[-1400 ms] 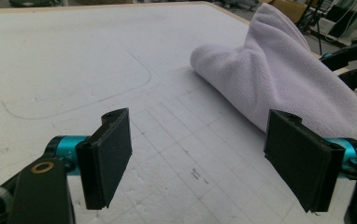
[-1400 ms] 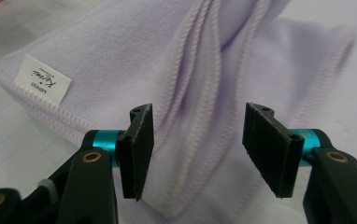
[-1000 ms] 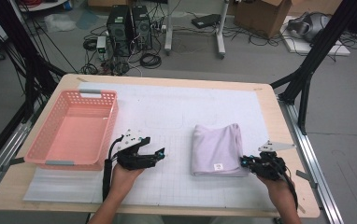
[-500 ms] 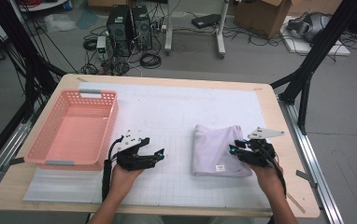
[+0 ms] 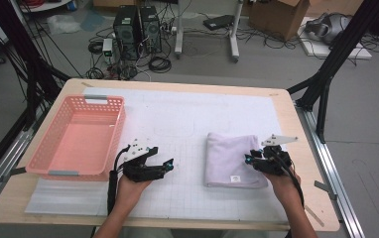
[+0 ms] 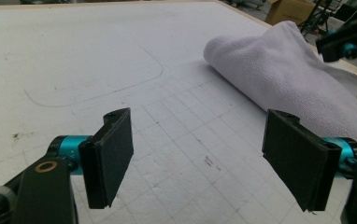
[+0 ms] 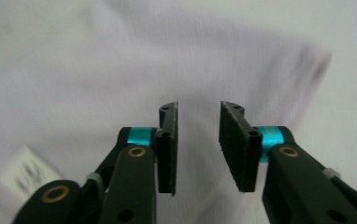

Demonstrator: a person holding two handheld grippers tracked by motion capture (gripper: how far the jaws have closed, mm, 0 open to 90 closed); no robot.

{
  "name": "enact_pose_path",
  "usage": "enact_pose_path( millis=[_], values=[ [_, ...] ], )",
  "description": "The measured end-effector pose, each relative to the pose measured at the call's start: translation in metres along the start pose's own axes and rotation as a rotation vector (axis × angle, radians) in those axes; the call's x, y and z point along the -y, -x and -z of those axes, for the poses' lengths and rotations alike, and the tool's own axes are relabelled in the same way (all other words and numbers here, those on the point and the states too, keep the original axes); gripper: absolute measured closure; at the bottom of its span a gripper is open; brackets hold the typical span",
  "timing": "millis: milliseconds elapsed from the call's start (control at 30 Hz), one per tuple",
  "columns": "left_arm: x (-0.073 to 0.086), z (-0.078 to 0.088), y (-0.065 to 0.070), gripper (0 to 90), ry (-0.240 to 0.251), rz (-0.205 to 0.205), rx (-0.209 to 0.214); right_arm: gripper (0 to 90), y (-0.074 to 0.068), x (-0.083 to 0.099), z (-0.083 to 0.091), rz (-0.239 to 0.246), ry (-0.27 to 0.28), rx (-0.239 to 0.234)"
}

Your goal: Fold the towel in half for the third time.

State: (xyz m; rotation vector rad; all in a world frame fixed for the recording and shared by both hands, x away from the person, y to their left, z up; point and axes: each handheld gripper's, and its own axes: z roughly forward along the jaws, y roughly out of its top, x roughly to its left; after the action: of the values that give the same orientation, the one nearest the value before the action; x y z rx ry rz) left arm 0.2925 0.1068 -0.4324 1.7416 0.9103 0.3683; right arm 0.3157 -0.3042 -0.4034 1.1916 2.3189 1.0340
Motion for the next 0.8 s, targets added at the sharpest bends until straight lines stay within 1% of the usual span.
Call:
enact_pose_path(
  millis=[100, 133, 167, 233, 300, 367, 400, 467, 567, 633, 667, 700, 733, 767, 800],
  values=[
    [0.000, 0.000, -0.001, 25.0, 0.001, 0.000, 0.002, 60.8, 0.001, -0.021, -0.009, -0.002, 0.049, -0.022],
    [0.000, 0.000, -0.001, 25.0, 0.000, 0.001, 0.004, 59.5, 0.002, -0.028, -0.014, 0.002, 0.052, -0.022],
    [0.000, 0.000, 0.000, 25.1, 0.000, 0.004, 0.003, 58.7, 0.002, -0.035, -0.019, 0.018, 0.051, -0.017],
    [0.000, -0.001, 0.000, 25.0, -0.004, 0.000, 0.007, 58.1, 0.003, -0.046, -0.030, 0.030, 0.043, -0.032],
    [0.000, -0.002, 0.001, 25.1, -0.005, -0.003, 0.009, 58.2, 0.005, -0.055, -0.042, 0.045, 0.016, -0.037],
    [0.000, -0.002, 0.001, 25.0, -0.007, -0.005, 0.012, 58.6, 0.006, -0.063, -0.052, 0.043, -0.003, -0.048],
    [0.000, -0.002, 0.001, 25.1, -0.006, -0.006, 0.013, 58.6, 0.008, -0.067, -0.056, 0.037, -0.007, -0.065],
    [0.000, -0.002, 0.001, 25.1, -0.009, -0.006, 0.011, 59.1, 0.009, -0.072, -0.065, 0.042, -0.032, -0.084],
    [0.000, -0.003, 0.001, 25.1, -0.011, -0.005, 0.013, 58.6, 0.011, -0.073, -0.079, 0.050, -0.115, -0.125],
    [0.000, -0.002, 0.001, 25.2, -0.014, -0.006, 0.015, 59.3, 0.011, -0.072, -0.085, 0.054, -0.154, -0.159],
    [0.000, -0.003, 0.001, 25.2, -0.014, -0.005, 0.015, 60.7, 0.011, -0.071, -0.087, 0.058, -0.164, -0.166],
    [0.001, -0.003, 0.001, 25.3, -0.014, -0.004, 0.015, 64.8, 0.010, -0.070, -0.089, 0.061, -0.173, -0.181],
    [0.001, -0.003, 0.001, 25.3, -0.016, -0.002, 0.014, 69.1, 0.009, -0.070, -0.091, 0.074, -0.182, -0.187],
    [0.001, -0.003, 0.001, 25.4, -0.016, -0.002, 0.014, 76.2, 0.007, -0.071, -0.093, 0.085, -0.190, -0.188],
    [0.001, -0.003, 0.000, 25.4, -0.015, 0.000, 0.013, 81.8, 0.005, -0.072, -0.093, 0.114, -0.189, -0.181]
  ],
)
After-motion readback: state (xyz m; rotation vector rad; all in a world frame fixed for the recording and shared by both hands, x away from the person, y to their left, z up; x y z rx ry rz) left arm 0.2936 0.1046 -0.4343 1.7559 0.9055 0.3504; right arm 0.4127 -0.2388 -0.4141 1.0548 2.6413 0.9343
